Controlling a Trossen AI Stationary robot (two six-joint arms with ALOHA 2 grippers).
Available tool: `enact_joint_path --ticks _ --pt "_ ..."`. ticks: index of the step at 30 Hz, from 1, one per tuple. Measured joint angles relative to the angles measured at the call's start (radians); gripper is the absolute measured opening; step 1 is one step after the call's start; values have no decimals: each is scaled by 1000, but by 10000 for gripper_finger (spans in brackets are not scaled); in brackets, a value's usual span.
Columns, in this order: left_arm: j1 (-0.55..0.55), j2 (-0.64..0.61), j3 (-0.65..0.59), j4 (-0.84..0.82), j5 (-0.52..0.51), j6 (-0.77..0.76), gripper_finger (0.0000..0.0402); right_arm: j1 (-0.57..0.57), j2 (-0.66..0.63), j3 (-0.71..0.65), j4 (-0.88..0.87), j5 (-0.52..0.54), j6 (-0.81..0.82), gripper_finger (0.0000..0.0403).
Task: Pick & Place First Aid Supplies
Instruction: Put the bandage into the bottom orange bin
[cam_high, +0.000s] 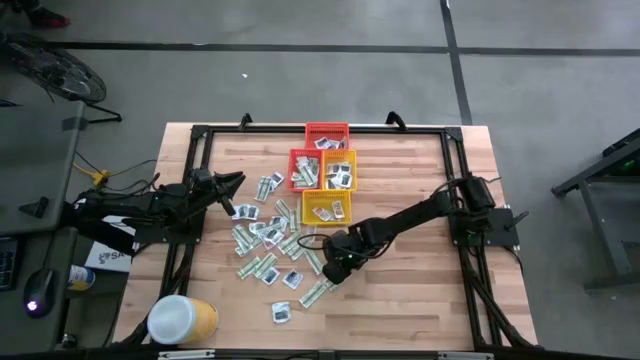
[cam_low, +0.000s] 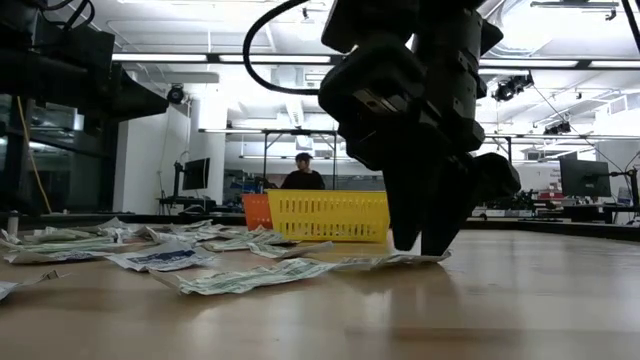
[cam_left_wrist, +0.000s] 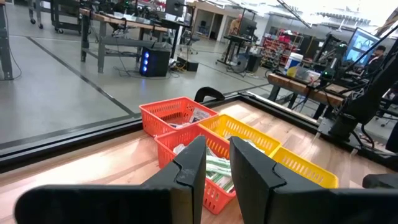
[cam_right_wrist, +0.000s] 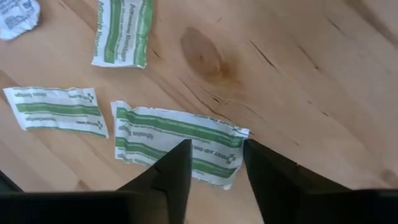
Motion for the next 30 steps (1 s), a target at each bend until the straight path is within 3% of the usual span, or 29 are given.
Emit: enact_joint_path --ticks 8,19,27,30 --pt "0 0 0 0 0 0 73 -5 3 0 -50 25 -85 90" --pt "0 0 0 0 0 0 73 6 3 0 -54 67 -85 94" --pt "0 0 0 0 -1 0 73 4 5 0 -43 32 -96 13" --pt "0 0 0 0 -1 0 73 4 6 -2 -18 7 -97 5"
